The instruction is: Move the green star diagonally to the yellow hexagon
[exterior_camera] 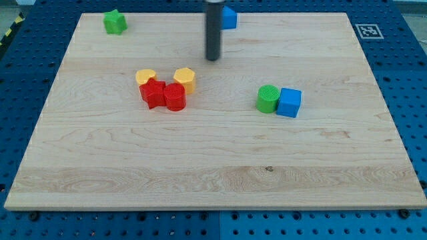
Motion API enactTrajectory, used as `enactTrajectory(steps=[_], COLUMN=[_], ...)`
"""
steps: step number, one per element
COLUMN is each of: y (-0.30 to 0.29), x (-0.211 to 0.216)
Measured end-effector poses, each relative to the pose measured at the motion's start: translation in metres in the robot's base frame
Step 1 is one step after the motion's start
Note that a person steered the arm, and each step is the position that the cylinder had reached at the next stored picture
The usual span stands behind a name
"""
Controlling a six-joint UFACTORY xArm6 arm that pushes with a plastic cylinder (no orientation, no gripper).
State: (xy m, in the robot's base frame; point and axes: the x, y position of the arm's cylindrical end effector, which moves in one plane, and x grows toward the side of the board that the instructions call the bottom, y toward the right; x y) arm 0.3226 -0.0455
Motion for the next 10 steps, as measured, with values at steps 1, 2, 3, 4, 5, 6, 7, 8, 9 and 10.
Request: enactTrajectory(steps=[1,2,3,4,5,6,7,8,9,10], y=[-0.093,-0.193,-0.256,-0.244,-0.221,-0.192,-0.146,-0.142,-0.187,-0.175], x=[-0.009,-0.038,-0.102,-0.131,-0.119,-0.087,-0.081,-0.081,-0.089,-0.119])
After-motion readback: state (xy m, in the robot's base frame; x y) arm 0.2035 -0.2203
